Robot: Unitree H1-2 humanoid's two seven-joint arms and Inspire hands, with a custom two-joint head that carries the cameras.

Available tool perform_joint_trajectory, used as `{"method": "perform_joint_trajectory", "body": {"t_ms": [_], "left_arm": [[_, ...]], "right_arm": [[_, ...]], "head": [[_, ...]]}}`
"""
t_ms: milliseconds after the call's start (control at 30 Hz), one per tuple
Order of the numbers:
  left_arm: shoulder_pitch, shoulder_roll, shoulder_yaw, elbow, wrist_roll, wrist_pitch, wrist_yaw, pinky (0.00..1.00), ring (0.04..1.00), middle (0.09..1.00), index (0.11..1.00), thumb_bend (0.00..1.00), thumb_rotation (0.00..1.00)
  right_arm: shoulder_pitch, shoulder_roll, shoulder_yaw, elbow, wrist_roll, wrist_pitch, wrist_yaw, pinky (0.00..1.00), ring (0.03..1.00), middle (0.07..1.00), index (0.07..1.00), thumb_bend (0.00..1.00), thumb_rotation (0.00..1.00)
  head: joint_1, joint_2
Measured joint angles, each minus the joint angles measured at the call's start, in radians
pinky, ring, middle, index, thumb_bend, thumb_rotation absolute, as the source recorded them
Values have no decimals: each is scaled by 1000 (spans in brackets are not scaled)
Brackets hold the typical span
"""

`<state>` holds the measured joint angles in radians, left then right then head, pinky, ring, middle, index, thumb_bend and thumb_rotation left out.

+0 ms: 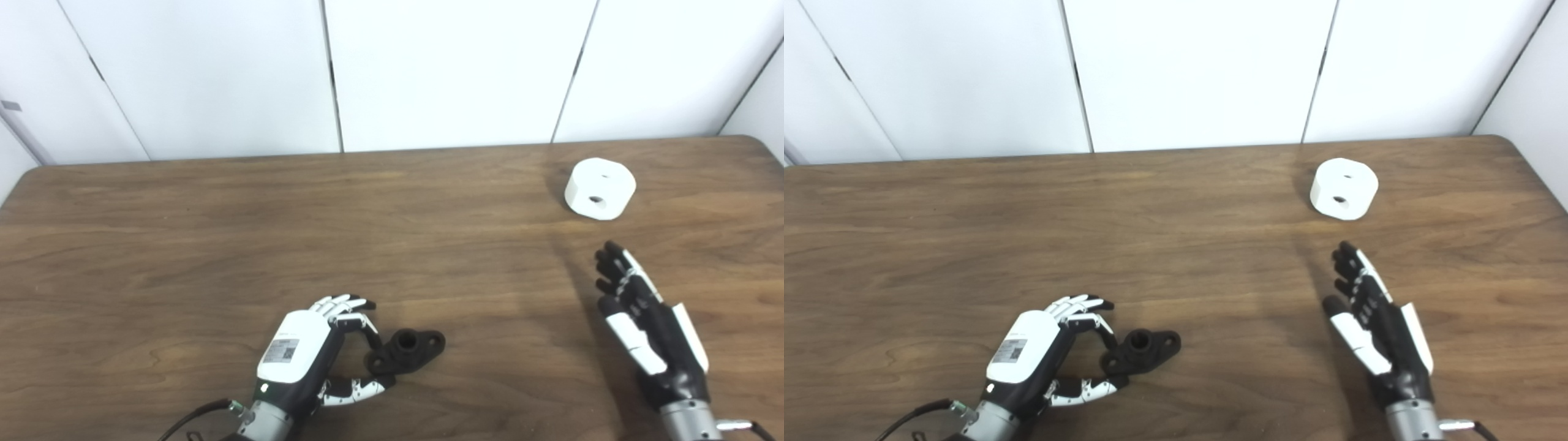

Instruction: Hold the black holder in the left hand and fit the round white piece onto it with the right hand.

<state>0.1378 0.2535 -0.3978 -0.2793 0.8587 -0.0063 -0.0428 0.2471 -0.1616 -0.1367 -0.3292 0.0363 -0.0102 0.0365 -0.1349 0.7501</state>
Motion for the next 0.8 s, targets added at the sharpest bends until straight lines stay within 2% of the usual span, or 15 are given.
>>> {"method": "perform_joint_trajectory", "body": {"t_ms": [100,267,400,533,600,667,767,800], "left_arm": [[0,-3,0,0,7,0,0,858,863,811,489,516,47],[2,-9,1,-4,22,2,0,851,859,805,488,517,47],[6,-11,5,-12,28,13,-7,852,863,808,489,517,47],[9,-15,12,-16,31,21,-12,851,862,806,489,517,46],[12,-15,15,-23,31,28,-17,850,865,808,489,517,46],[15,-15,20,-30,31,32,-25,846,868,811,489,516,46],[16,-12,27,-30,27,27,-27,830,857,803,489,516,45],[16,-11,31,-29,25,22,-26,828,853,801,488,516,44]], "right_arm": [[-42,-35,-19,-43,-41,48,-2,962,954,925,920,635,537],[-127,-93,-68,-59,-125,90,-24,911,939,916,868,680,378],[-173,-102,-87,-67,-125,166,-26,963,973,933,867,732,283],[-221,-133,-92,-68,-125,225,-10,983,990,952,879,790,306],[-253,-162,-87,-67,-161,264,-6,993,988,951,879,811,313],[-294,-193,-76,-65,-207,296,-6,999,990,954,869,832,313],[-353,-222,-50,-48,-281,321,-7,983,983,955,853,864,344],[-370,-231,-36,-38,-308,324,-7,974,978,955,850,871,353]], "head": [[1,-2],[-5,-8],[-3,-11],[-18,-23],[-63,-41],[-68,-45],[-115,-78],[-141,-115]]}}
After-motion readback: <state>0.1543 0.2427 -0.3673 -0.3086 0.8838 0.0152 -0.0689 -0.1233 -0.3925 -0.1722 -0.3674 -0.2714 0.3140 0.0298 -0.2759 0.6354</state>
